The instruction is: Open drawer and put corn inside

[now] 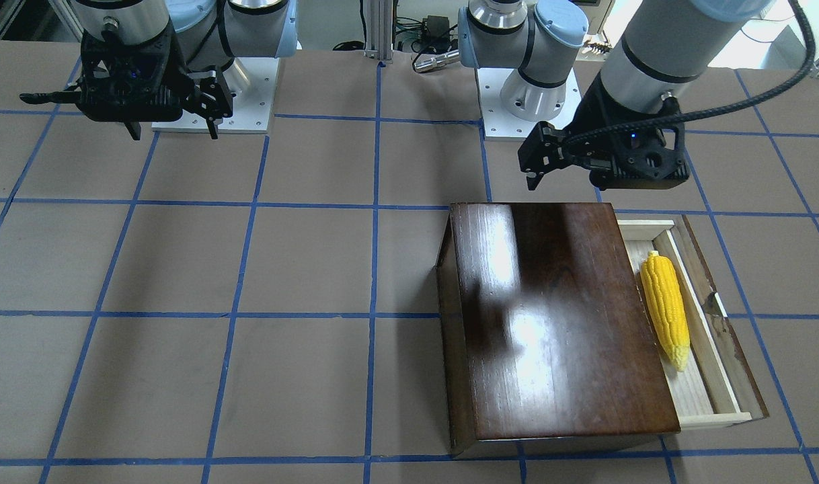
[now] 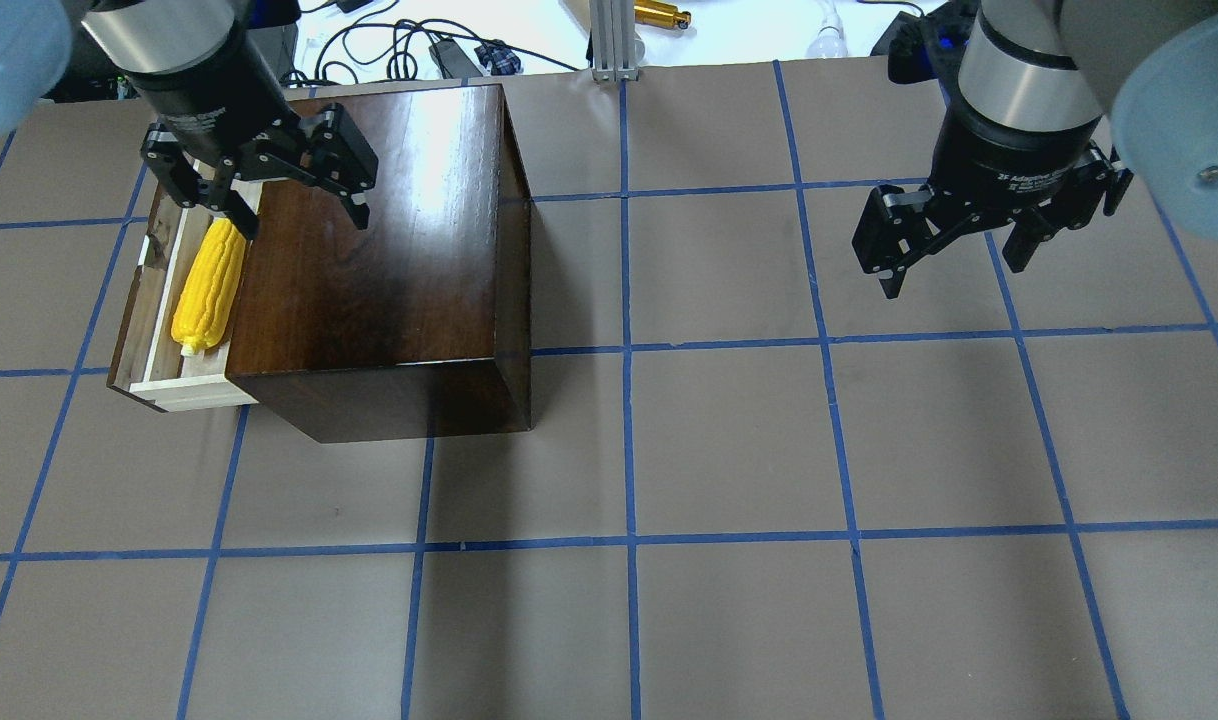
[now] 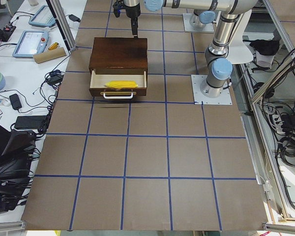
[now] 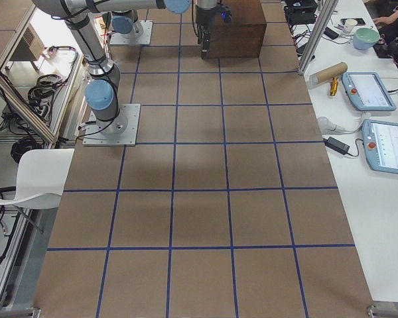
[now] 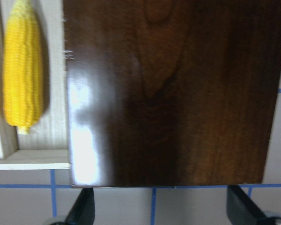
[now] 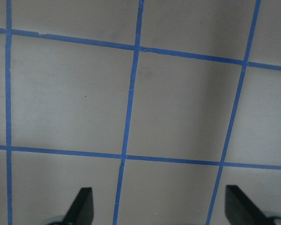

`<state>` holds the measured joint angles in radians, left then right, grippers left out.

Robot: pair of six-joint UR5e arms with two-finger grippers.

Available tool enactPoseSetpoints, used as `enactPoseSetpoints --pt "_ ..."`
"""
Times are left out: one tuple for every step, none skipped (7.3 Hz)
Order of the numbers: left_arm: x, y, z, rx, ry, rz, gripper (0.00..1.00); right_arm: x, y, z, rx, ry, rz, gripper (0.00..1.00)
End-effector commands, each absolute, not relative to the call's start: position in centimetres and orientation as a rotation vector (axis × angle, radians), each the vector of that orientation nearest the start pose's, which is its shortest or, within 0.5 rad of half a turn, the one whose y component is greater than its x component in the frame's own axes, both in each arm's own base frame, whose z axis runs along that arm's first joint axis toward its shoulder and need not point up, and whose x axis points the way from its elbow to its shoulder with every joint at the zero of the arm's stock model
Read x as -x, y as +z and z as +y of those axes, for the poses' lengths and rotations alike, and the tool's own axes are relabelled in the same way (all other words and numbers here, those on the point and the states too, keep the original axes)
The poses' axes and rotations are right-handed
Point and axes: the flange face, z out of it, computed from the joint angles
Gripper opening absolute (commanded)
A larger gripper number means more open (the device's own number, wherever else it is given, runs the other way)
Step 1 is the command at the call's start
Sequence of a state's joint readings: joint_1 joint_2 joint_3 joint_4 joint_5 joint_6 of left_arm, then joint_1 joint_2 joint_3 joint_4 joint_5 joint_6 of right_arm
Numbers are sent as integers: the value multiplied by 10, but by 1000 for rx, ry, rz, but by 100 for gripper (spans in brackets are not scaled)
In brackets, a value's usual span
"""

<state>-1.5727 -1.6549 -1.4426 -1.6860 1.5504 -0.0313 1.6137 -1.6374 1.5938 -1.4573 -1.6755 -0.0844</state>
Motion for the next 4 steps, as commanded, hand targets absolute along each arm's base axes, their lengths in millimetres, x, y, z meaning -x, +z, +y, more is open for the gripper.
enactPoseSetpoints --pt "147 500 -513 25 49 3154 100 -142 498 -451 212 118 3237 100" --pt "146 503 -512 24 37 3154 100 -142 498 -451 212 118 3237 100" --pt "146 504 -511 24 37 3154 100 -142 498 -450 212 115 3235 100" --pt "146 506 -510 27 30 3155 100 -142 498 -450 212 116 3237 100"
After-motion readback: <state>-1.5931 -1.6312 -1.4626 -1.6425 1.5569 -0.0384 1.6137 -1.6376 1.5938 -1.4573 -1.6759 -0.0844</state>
